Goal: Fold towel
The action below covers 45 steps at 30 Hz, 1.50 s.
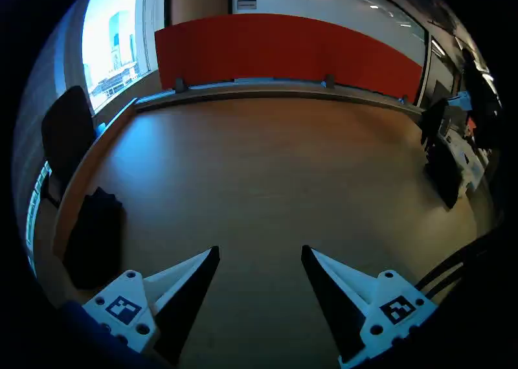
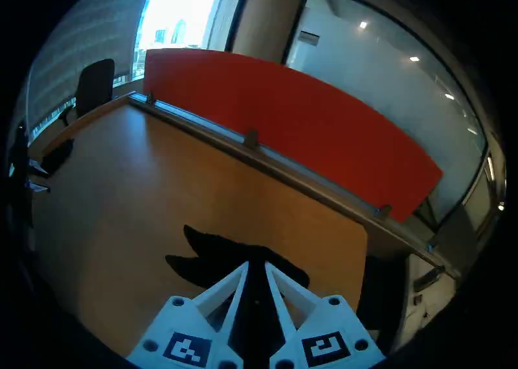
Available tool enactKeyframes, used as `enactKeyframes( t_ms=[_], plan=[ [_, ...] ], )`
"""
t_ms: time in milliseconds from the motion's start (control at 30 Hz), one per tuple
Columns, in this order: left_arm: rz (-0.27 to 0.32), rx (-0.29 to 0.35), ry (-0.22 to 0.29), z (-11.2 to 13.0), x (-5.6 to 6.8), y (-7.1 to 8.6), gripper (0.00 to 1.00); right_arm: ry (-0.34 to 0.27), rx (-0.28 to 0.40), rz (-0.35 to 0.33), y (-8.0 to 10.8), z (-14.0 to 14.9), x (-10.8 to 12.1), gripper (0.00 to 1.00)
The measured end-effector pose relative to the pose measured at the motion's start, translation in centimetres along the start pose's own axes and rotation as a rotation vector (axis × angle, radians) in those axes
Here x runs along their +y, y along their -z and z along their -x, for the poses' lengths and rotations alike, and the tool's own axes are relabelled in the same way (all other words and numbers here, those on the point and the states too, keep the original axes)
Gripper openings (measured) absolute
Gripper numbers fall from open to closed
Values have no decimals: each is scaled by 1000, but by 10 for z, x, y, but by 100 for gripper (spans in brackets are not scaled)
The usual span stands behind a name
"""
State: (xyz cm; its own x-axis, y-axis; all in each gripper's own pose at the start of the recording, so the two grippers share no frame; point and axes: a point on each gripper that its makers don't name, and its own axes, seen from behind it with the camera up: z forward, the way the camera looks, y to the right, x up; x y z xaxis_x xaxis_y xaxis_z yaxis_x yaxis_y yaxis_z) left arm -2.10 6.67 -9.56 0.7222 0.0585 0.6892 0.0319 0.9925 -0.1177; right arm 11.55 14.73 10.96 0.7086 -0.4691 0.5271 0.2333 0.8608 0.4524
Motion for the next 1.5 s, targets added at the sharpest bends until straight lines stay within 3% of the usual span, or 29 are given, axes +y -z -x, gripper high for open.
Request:
enactKeyframes(
  t_ms=[333, 800, 1500],
  plan=[
    [11, -4, -7, -2, 6, -3, 94, -14, -25, 14, 16, 23, 9, 6],
    [25, -9, -20, 2, 10, 0, 94, -63, -104, 52, 49, 93, 23, 6],
    [31, -9, -35, 4, 13, 2, 94, -151, -230, 102, 68, 190, 6, 6]
  ],
)
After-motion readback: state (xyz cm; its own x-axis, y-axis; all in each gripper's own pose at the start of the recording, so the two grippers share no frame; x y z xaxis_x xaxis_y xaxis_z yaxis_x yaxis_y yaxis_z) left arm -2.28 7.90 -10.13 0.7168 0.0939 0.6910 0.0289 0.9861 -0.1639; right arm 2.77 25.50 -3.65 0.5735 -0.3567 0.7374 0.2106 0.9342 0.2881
